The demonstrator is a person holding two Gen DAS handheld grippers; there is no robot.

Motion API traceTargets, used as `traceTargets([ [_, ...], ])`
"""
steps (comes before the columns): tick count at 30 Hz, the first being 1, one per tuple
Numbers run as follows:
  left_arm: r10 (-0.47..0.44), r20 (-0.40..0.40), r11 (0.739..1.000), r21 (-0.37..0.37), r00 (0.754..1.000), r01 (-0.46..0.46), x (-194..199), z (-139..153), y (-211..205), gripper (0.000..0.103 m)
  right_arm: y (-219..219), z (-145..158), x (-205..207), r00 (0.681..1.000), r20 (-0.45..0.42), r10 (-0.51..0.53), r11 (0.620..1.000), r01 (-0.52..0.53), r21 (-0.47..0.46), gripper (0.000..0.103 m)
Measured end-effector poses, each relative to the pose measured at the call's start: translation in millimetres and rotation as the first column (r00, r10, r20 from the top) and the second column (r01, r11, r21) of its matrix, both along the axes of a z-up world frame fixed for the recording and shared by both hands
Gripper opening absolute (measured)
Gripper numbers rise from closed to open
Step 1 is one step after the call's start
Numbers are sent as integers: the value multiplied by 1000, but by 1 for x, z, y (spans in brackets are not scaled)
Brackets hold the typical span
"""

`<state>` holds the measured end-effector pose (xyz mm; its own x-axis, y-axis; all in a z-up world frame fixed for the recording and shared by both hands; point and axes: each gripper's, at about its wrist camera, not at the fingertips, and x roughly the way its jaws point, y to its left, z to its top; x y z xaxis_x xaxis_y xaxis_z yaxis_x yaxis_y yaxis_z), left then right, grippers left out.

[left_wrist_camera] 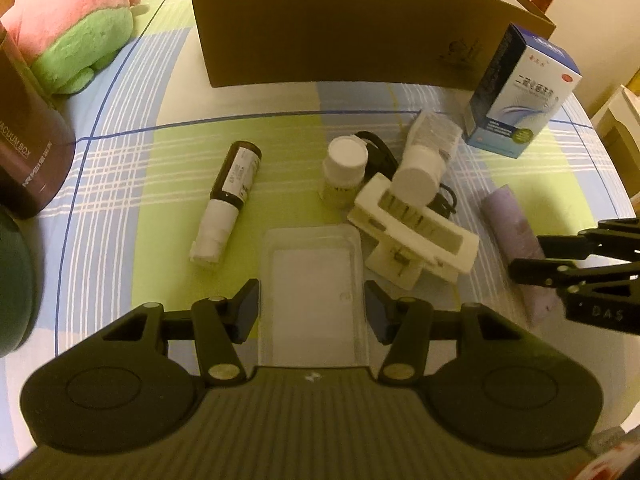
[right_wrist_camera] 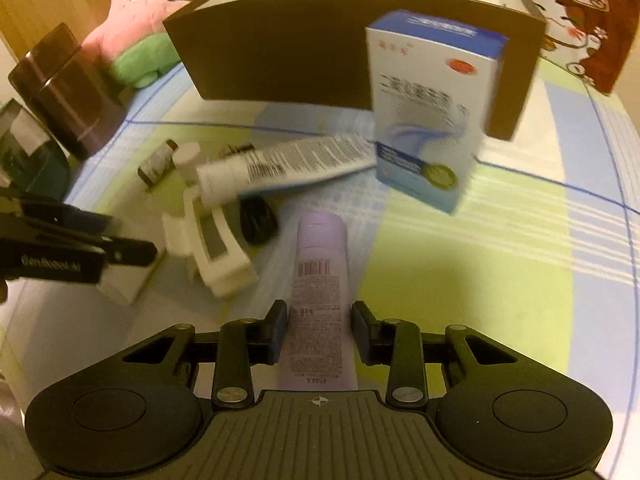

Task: Organize rigid objects
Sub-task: 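Lift the lavender tube with the right tool and carry it over the box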

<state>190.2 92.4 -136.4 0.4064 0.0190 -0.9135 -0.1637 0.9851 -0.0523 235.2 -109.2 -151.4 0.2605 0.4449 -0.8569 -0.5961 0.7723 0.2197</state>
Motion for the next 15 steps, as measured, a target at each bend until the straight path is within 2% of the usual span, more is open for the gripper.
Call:
traceTargets([
  [6,-4,-15,1000,14,1000,4,7,-3,-3,53,-5,1,-2,999,11,-34,999,34,-6,37],
  [12,-28,-21,998,47,999,29,9,-7,-8,54,10,-1,1,996,66,-63,997,65,-27,38],
  [15,-36,-20,998,56,999,37,9,-7,-9,54,20,-3,-2,994,108,-32,997,40,-67,38],
])
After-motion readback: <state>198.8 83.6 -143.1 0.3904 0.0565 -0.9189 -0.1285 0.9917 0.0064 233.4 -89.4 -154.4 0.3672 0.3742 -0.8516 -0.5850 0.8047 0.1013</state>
